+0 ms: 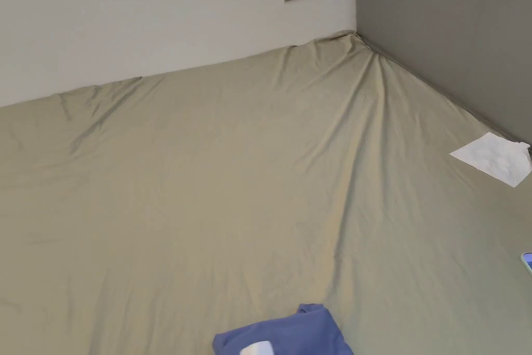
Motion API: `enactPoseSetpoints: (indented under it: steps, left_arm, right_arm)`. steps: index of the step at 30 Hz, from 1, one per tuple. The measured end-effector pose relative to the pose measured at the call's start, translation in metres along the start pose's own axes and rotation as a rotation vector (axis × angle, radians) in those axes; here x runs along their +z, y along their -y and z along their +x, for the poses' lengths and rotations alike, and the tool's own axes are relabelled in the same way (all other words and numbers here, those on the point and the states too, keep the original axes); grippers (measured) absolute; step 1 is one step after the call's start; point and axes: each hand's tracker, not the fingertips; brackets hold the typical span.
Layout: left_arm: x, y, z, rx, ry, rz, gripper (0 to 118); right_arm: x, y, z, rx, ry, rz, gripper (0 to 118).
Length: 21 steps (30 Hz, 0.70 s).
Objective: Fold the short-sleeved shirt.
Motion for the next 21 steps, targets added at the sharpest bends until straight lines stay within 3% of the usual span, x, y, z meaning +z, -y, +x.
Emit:
enactPoseSetpoints:
  steps: [2, 5, 6, 8, 9, 12, 13, 14, 16, 17, 19, 20, 21]
  left_arm:
    - [0.046, -0.001, -0.01, 0.004, -0.017, 0.099, 0]
    - [0.105, 0.005, -0.03, 0.028, -0.114, 0.221, 0]
    - [0.123, 0.011, -0.036, 0.015, -0.141, 0.254, 0]
    - [0.147, 0.021, -0.045, 0.03, -0.206, 0.284, 0]
    - [0.158, 0.027, -0.051, 0.047, -0.197, 0.278, 0]
    - [0.176, 0.041, -0.066, 0.115, -0.169, 0.312, 0]
    - [0.177, 0.042, -0.069, 0.12, -0.181, 0.308, 0]
    - [0.176, 0.043, -0.071, 0.119, -0.196, 0.307, 0]
    - [0.17, 0.04, -0.078, 0.118, -0.181, 0.288, 4]
    - [0.164, 0.036, -0.082, 0.15, -0.134, 0.262, 24]
    - [0.148, 0.028, -0.088, 0.175, -0.091, 0.223, 98]
    - [0.133, 0.022, -0.088, 0.168, -0.077, 0.189, 118]
    - [0.12, 0.017, -0.088, 0.159, -0.07, 0.157, 116]
  right_arm:
    - [-0.042, -0.008, -0.033, 0.12, -0.018, -0.093, 0]
    - [-0.115, -0.022, -0.082, 0.186, -0.06, -0.241, 0]
    - [-0.141, -0.025, -0.096, 0.259, -0.057, -0.285, 0]
    - [-0.181, -0.025, -0.125, 0.461, 0.045, -0.361, 0]
    - [-0.203, -0.025, -0.13, 0.513, 0.098, -0.428, 0]
    - [-0.253, -0.013, -0.132, 0.563, 0.256, -0.594, 0]
    - [-0.263, -0.005, -0.129, 0.611, 0.263, -0.636, 0]
    - [-0.262, -0.003, -0.132, 0.634, 0.247, -0.572, 1]
    - [-0.254, -0.012, -0.143, 0.597, 0.261, -0.583, 1]
    - [-0.253, -0.01, -0.139, 0.593, 0.264, -0.586, 0]
    - [-0.257, -0.01, -0.137, 0.605, 0.258, -0.592, 0]
    - [-0.256, -0.014, -0.138, 0.592, 0.255, -0.599, 0]
    - [-0.257, -0.014, -0.133, 0.569, 0.251, -0.605, 1]
